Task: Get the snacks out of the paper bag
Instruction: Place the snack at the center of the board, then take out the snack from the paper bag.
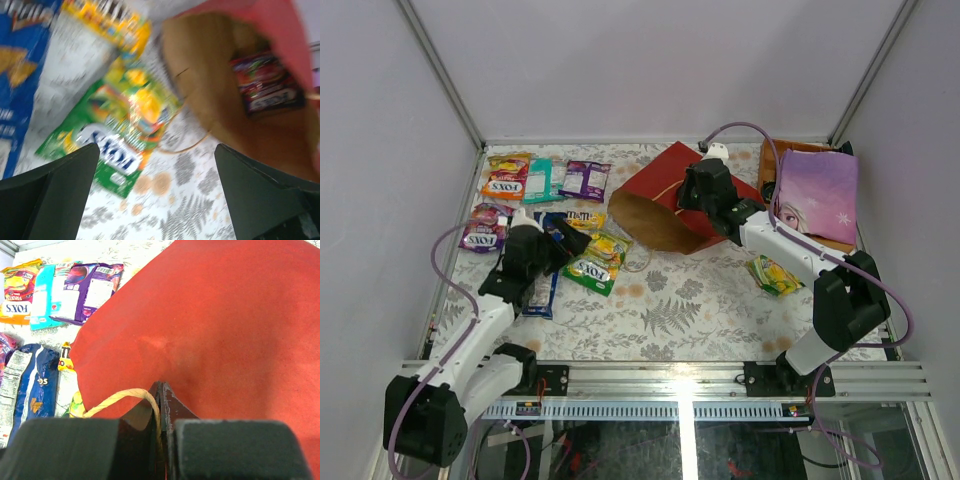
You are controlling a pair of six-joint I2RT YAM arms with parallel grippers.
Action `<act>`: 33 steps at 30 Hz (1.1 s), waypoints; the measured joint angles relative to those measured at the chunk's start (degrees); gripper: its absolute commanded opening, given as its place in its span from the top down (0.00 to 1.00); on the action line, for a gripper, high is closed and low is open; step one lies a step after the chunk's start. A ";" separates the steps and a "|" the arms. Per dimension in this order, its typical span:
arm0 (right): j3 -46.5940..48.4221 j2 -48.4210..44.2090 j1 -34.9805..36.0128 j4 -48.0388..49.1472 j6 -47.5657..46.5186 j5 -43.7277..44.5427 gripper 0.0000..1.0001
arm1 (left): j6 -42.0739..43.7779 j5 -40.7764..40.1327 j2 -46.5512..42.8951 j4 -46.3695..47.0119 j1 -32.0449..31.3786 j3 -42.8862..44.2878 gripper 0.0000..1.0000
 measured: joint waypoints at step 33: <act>4.57 0.00 -7.82 -1.33 10.38 -13.42 1.00 | 14.53 -0.44 64.63 48.54 -24.63 39.34 0.00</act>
